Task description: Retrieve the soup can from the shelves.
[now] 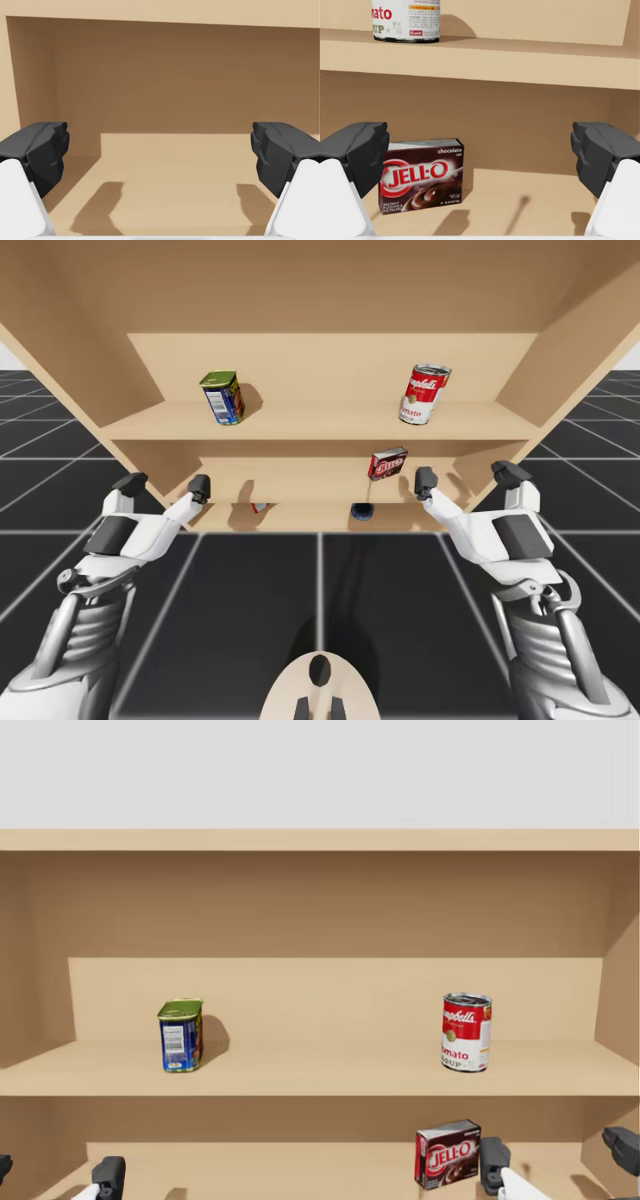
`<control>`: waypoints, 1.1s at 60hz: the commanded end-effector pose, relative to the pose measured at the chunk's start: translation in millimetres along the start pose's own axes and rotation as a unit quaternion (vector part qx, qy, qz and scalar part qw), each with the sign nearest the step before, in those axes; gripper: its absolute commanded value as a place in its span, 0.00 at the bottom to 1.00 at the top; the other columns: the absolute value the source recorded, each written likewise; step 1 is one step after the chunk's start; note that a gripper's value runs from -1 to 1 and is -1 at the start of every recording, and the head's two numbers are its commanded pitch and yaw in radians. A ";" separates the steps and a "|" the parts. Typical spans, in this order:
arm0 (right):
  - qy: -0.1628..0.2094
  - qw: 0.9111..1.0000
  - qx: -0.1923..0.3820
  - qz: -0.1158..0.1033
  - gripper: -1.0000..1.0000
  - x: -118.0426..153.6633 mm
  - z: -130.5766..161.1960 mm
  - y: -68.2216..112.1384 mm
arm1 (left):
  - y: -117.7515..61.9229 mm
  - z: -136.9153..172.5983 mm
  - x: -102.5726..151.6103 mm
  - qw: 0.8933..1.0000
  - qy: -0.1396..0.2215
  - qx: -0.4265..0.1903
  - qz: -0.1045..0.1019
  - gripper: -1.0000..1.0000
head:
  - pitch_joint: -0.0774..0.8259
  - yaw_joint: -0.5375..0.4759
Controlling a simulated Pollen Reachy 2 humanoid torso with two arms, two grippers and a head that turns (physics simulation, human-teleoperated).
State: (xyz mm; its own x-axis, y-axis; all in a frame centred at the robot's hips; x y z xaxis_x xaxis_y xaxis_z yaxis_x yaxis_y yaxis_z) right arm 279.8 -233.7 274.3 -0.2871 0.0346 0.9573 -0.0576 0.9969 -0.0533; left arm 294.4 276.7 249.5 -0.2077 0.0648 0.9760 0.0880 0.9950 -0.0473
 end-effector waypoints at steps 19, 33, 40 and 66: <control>0.003 1.000 0.010 -0.004 0.00 1.0 1.1 3.2 | 0.7 0.1 0.3 1.000 -0.001 0.001 0.001 0.00 | 0.15 0.47; 0.002 1.000 0.009 -0.004 0.00 0.6 0.9 3.9 | 0.8 1.8 1.8 1.000 -0.004 -0.001 0.003 0.00 | 0.21 0.30; 0.002 1.000 0.009 -0.004 0.00 0.6 0.6 4.0 | 0.5 1.9 1.8 1.000 -0.005 -0.002 0.004 0.00 | 0.23 0.25; -0.019 0.998 0.055 0.000 0.00 92.1 9.3 22.9 | 4.5 1.1 1.7 1.000 -0.002 0.004 0.010 0.00 | 0.26 0.26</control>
State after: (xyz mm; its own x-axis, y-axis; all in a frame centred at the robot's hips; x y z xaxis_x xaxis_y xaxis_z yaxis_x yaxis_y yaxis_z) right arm 250.8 -216.9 323.1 -0.3063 0.0332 0.9514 -0.1212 0.9899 -0.0735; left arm 293.0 280.2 250.7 -0.2123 0.0809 0.9739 0.0861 0.9942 -0.0638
